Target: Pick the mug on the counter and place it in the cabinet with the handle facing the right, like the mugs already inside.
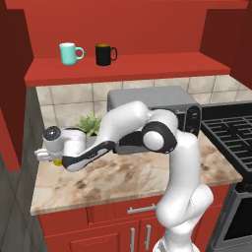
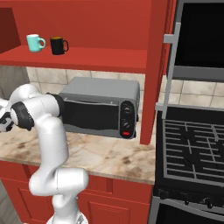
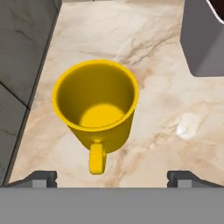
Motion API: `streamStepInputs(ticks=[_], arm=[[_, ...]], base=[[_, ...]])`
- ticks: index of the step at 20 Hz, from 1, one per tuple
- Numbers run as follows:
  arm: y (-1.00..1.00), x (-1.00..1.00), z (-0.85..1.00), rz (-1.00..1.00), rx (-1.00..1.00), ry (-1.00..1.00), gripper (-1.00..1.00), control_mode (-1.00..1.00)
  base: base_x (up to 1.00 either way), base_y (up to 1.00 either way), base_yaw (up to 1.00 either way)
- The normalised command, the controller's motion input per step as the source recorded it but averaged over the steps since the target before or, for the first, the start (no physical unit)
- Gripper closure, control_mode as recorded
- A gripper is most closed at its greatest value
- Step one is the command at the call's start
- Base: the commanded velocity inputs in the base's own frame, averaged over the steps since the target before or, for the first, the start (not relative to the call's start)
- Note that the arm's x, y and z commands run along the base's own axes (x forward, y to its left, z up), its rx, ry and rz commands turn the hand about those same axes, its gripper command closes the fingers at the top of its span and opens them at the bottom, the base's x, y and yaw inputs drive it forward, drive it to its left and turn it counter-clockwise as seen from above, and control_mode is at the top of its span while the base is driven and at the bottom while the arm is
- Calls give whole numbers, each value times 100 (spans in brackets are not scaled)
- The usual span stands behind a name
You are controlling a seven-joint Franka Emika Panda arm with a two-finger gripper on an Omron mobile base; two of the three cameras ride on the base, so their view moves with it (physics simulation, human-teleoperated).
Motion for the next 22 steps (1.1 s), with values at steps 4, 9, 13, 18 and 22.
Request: streamStepInputs(ticks=[4,9,13,18,22], arm=[[13,35,-6,0,0,0,-100,-100],[4,27,-14,0,0,0,-100,-100],[0,4,-24,0,0,0,-100,-100],[1,-3,-29,0,0,0,-100,-100],[-9,0,-13,0,0,-3,-100,-100]], base=[[0,0,0],[0,0,0],[0,0,0],[0,0,0],[0,0,0]])
